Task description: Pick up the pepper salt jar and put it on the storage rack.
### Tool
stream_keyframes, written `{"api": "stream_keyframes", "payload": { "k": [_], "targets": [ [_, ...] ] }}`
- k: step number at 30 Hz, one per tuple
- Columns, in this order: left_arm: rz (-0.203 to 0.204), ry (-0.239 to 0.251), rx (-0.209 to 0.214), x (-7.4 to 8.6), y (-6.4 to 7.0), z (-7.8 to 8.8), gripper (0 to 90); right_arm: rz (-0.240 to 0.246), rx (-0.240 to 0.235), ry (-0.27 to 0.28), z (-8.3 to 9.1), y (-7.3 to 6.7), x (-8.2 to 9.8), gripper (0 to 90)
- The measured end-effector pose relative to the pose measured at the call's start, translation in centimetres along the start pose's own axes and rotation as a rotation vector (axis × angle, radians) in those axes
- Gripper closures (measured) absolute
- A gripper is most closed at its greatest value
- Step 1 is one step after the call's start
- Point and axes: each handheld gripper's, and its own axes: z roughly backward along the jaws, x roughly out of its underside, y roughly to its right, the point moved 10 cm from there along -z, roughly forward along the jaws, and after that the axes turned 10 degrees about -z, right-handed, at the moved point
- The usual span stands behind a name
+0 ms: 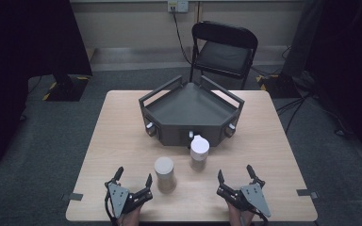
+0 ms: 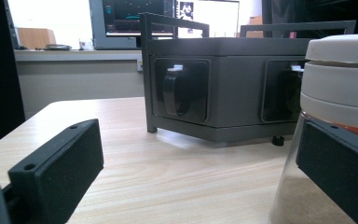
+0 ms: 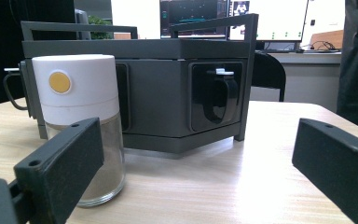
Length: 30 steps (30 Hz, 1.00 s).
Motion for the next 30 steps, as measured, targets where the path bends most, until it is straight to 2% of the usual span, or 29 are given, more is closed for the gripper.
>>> {"api": "stream_keyframes", "payload": {
  "k": [11, 16, 30],
  "targets": [
    [0.008, -0.001, 0.016, -0.3, -0.2, 0.1, 0.0, 0.000, 0.000, 0.000, 0.0, 0.0, 0.0, 1.0],
    [0.040, 0.002, 0.032, -0.9, -0.5, 0.4, 0.0, 0.000, 0.000, 0.000, 0.0, 0.0, 0.0, 1.0],
    [0.036, 0.032, 0.045, -2.4, -0.2, 1.3, 0.0, 0.000, 0.000, -0.001, 0.0, 0.0, 0.0, 1.0]
  ]
}}
